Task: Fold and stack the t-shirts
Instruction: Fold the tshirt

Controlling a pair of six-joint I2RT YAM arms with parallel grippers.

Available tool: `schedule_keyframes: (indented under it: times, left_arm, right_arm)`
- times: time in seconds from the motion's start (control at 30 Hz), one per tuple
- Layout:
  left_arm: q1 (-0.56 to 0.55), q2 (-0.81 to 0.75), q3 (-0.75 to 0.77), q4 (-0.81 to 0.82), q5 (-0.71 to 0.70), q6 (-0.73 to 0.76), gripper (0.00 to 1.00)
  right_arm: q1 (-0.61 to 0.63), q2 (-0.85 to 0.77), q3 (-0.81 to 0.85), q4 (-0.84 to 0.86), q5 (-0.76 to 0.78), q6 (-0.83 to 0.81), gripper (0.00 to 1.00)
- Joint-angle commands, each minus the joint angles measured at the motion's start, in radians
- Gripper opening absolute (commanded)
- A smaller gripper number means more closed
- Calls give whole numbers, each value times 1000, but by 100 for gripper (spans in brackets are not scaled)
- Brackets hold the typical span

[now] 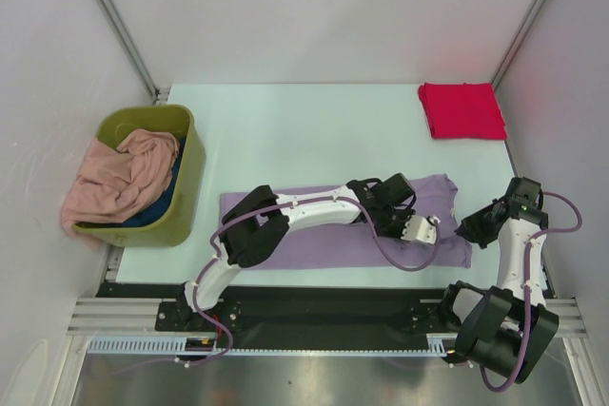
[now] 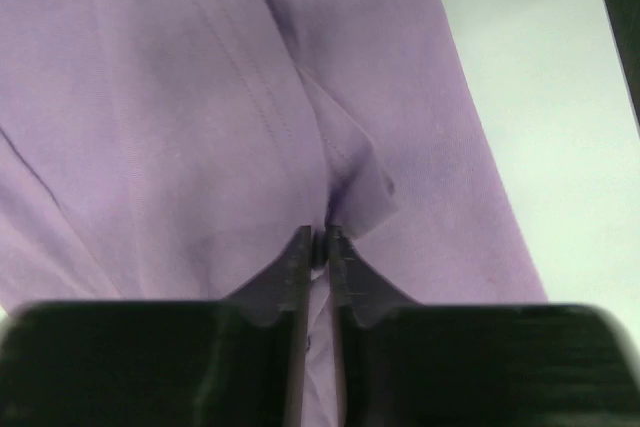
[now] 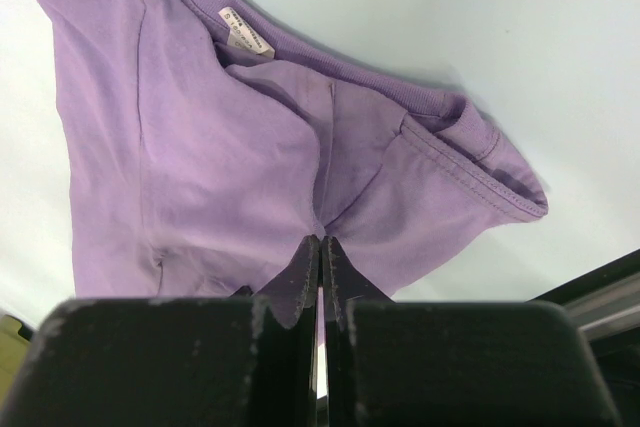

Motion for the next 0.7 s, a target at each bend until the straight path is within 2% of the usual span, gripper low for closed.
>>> schedule_keyframes:
  times: [0.0,0.23,0.37,0.47,0.67]
  left_arm:
    - [8,-3,64,-2,25,-31,19]
    - [7,20,65,11,5,-26,16]
    - [7,24,70,5,-1,-20,0]
    - [11,20,90,-27,8,-25,0]
    - [62,-25,159,-157,121,-95,0]
  right_arm:
    - [-6,-13,5,8,-2,-15,0]
    - [-7,-12,7,8,-3,-16,0]
    - [-10,-12,7,8,-5,-16,0]
    - [-13,-12,8,5,-3,-16,0]
    - [0,-6,69,-61,38,-27,0]
